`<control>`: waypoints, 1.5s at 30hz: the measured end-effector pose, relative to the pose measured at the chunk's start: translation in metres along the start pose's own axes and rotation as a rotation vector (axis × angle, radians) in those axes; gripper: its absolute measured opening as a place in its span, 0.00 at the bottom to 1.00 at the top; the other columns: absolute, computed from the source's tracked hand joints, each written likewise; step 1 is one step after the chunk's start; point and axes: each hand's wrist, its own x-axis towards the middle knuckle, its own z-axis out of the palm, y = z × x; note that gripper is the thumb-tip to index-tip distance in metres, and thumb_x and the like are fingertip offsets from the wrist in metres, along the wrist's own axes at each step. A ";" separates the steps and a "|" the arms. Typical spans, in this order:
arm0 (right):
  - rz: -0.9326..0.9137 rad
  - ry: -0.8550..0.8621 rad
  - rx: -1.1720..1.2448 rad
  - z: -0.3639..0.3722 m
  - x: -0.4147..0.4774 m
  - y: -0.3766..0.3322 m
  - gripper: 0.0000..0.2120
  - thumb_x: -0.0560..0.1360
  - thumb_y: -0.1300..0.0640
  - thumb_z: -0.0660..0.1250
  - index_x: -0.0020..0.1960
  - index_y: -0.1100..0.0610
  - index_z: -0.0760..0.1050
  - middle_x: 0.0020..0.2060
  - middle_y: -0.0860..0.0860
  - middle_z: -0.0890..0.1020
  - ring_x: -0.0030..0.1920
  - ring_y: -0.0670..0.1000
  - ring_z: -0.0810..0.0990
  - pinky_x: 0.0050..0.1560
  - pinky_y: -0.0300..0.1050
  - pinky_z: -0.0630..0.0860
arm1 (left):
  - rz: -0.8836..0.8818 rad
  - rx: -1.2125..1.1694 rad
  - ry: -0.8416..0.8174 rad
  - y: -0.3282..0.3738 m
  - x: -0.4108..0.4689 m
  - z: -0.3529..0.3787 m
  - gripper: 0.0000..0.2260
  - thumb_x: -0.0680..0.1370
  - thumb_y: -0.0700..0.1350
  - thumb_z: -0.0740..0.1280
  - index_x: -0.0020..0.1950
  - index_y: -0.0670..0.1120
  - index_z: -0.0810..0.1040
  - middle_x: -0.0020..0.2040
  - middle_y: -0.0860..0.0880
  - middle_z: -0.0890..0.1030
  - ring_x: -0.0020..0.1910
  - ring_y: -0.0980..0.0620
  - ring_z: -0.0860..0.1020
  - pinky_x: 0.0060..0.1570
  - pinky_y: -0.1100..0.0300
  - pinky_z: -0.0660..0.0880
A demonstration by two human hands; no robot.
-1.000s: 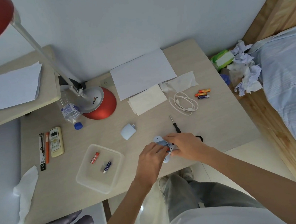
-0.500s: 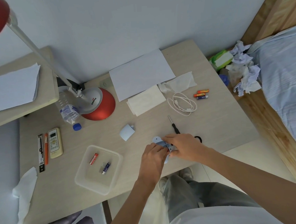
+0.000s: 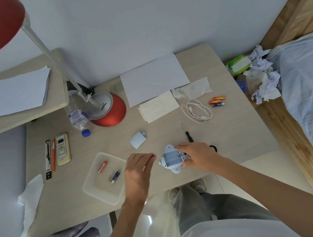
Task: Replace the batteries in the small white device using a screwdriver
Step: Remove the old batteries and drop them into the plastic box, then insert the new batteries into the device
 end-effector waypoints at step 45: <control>0.127 0.072 0.088 0.024 -0.043 0.005 0.22 0.76 0.48 0.71 0.68 0.48 0.71 0.55 0.43 0.78 0.47 0.47 0.81 0.47 0.46 0.82 | 0.204 0.008 -0.341 0.077 0.202 0.084 0.07 0.81 0.45 0.74 0.58 0.45 0.87 0.54 0.49 0.87 0.54 0.47 0.84 0.56 0.51 0.80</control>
